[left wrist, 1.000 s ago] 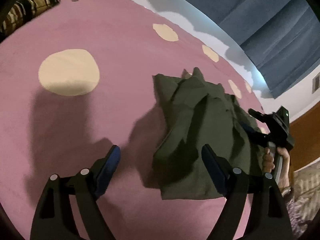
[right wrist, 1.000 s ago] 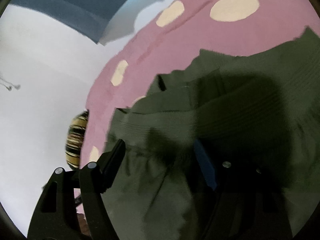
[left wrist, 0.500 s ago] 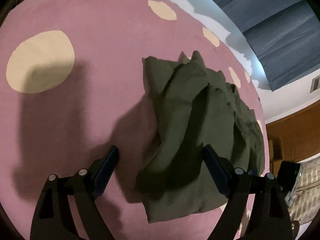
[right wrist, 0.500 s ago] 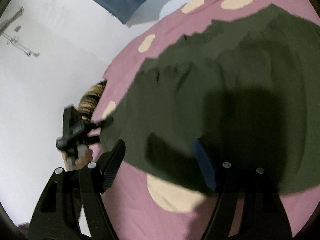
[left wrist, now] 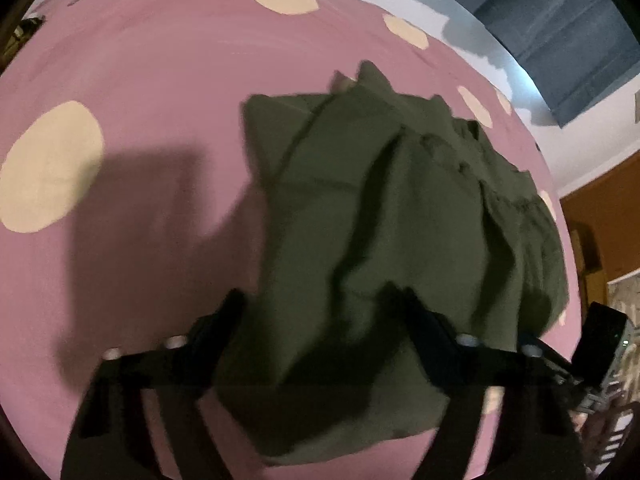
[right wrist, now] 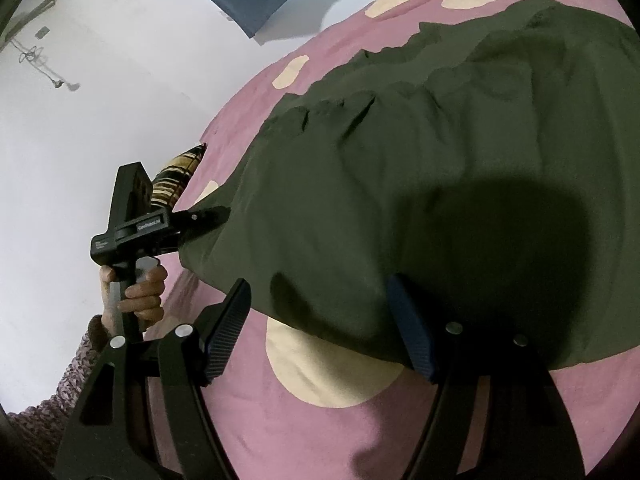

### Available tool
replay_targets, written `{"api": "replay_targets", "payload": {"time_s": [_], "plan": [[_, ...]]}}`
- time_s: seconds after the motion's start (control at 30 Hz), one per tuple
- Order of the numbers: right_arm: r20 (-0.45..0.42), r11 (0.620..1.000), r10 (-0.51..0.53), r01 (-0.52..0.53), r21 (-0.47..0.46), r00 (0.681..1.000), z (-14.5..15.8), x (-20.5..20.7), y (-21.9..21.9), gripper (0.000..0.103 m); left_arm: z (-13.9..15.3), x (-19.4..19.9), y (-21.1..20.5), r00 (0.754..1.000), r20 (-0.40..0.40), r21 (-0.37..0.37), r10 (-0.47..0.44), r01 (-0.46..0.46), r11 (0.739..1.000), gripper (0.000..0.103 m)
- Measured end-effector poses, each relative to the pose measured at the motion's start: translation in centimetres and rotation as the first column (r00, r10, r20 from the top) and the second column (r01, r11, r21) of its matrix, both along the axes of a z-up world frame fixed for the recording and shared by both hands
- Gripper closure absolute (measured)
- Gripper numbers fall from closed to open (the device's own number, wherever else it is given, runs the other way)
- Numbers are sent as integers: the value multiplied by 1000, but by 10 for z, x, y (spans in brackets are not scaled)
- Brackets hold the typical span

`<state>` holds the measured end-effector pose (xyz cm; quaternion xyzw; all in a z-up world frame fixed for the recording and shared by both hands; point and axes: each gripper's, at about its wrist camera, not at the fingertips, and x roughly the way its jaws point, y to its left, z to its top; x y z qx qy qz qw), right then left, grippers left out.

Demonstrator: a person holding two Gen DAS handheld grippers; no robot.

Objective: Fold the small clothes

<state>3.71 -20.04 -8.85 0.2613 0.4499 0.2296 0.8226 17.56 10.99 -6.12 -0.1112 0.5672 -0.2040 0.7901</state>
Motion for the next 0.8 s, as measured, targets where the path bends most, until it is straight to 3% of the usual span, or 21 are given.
{"api": "replay_targets", "payload": {"time_s": [0.07, 0.17, 0.33, 0.47, 0.8], "plan": [[2, 1000, 0, 0, -1, 1000, 0, 2, 2, 32, 0, 2, -4, 1000, -17, 3, 9, -9, 1000, 41], [4, 1000, -1, 1, 0, 1000, -2, 2, 1, 32, -1, 2, -9, 999, -46, 1, 24, -24, 1000, 56], [18, 1000, 7, -7, -4, 1000, -5, 2, 2, 32, 22, -5, -22, 1000, 7, 84, 22, -23, 996, 95], [26, 1000, 8, -8, -1, 1000, -6, 2, 1, 32, 60, -15, -37, 997, 80, 87, 9, -16, 996, 98], [44, 1000, 6, -6, -10, 999, -6, 0, 1, 32, 134, -36, -113, 980, 185, 196, -70, 33, 980, 99]]}}
